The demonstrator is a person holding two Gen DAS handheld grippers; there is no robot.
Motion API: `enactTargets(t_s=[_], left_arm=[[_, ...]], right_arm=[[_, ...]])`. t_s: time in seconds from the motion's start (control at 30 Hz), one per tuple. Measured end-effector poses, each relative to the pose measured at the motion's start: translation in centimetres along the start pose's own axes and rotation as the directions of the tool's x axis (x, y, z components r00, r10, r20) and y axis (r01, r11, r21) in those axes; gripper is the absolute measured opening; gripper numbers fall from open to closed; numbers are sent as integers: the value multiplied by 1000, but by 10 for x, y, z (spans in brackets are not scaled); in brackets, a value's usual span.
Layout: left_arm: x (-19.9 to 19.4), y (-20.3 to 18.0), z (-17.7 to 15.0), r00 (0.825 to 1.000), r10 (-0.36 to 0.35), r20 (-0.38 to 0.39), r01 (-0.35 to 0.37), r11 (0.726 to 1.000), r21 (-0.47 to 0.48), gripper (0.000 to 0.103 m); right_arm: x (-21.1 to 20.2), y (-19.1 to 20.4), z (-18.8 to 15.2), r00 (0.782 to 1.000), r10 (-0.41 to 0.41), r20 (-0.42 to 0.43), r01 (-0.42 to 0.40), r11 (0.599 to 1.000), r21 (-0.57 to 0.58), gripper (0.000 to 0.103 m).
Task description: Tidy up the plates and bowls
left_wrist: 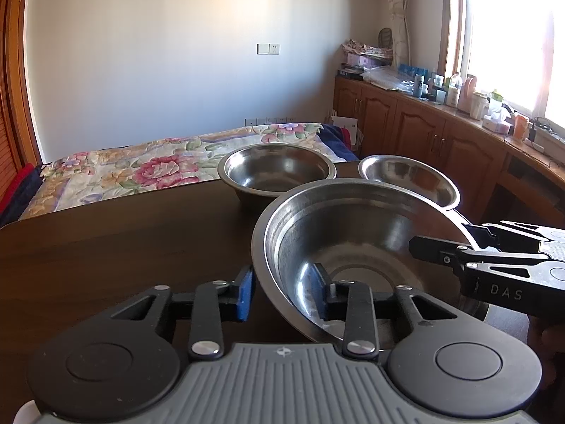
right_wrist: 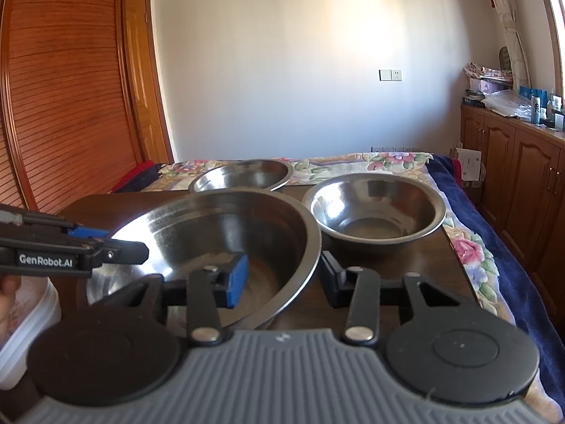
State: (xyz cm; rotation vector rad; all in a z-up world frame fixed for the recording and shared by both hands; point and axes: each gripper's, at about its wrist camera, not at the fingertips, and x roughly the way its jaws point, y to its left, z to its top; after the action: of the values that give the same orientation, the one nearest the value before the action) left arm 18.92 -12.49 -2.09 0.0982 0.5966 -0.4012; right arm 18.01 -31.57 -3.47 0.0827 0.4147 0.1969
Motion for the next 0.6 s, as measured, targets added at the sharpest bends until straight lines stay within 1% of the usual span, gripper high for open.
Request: enactTargets(t_s=[0.03,0.07,0.1,0.2,0.3,0.43,0.6], left_arm=[[0,0,0,1000,1,-1,-1,1000,0,33],[0,0,-1,1000,2,-2,-2,1000,1,33],[0,0,-1,1000,5,-2,-5,1000,3,33],[0,0,-1,1000,10,-3,-10,1000,2,30],[1,0,-1,1000,13,-5,-13,1000,1,29],[0,0,-1,1000,6,-6,-6,1000,-11,29],[-6,-2,-3,1000,15,3,-15,1000,-15,29]], right_arm=[[0,0,0,1000,2,0,-2,1000,0,42],[0,0,0,1000,5,0,-5,1000,0,37],[0,0,0,1000,4,-1,-4,1000,1,35],[0,-2,0,1000,8,-4,-8,1000,13,32],[1,-3,-1,1000,12,-5,-12,1000,23,30],[0,-7,0,1000,23,3,-23,999,43,29],[-5,-2,-1,999,23,26,-23,999,25,29]])
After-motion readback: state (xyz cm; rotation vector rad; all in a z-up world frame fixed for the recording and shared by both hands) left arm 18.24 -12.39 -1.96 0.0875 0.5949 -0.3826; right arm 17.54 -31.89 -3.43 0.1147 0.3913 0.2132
